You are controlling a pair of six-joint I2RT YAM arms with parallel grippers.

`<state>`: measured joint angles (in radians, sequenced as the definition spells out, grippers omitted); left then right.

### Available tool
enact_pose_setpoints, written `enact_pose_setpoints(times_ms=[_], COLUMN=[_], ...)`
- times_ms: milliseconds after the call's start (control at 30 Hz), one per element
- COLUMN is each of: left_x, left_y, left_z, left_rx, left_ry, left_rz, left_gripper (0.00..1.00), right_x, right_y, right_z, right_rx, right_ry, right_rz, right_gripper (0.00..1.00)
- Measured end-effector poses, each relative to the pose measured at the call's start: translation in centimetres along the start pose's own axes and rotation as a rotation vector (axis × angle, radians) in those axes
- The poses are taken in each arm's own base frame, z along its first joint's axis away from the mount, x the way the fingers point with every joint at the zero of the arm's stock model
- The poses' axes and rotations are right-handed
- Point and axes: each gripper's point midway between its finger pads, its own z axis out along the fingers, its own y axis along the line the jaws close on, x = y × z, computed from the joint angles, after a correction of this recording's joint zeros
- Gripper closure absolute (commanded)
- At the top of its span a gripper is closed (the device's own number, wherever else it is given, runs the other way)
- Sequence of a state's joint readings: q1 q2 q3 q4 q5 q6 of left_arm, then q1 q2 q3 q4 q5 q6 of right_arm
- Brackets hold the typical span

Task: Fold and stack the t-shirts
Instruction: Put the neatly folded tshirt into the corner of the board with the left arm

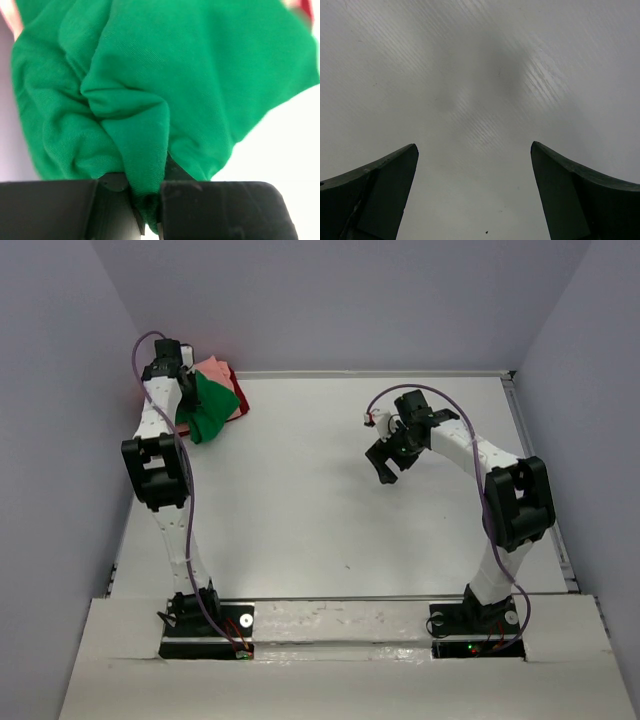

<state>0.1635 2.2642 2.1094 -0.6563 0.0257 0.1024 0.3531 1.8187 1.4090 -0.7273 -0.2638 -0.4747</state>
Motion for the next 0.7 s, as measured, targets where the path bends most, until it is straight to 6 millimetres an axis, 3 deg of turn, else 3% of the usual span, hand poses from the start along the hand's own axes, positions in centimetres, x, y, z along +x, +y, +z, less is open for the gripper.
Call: enact_pose_setpoints(times_ms=[133,300,467,700], left_x=[-2.1,-4.8,-5.5,-5.9], left_y=[-3.4,-10.7,-16.5,-17.8], left_z=[-2.0,-6.0,-8.6,-9.5], left_rx=[0.043,0.15,0.26,0.316], left_ry=[-0.057,-0.157,-0.202,-0.208], left_rz=[0.07,0.202,0.305,0.355], left_gripper=[1.0,1.0,1.0,1.0], right_x=[0.2,0.5,0.6,1.0], right_y=[0.1,0.2,0.3,0.4], right_z=[0.3,0.7,0.7,0.9], right_rx=[-0.008,-0.021,-0.023,-0.027], right_ry=[0.009,0.021,0.021,0.032], right_rz=[0.003,0.008,0.008,0.008], right_gripper=[0.0,0.0,0.0,0.0])
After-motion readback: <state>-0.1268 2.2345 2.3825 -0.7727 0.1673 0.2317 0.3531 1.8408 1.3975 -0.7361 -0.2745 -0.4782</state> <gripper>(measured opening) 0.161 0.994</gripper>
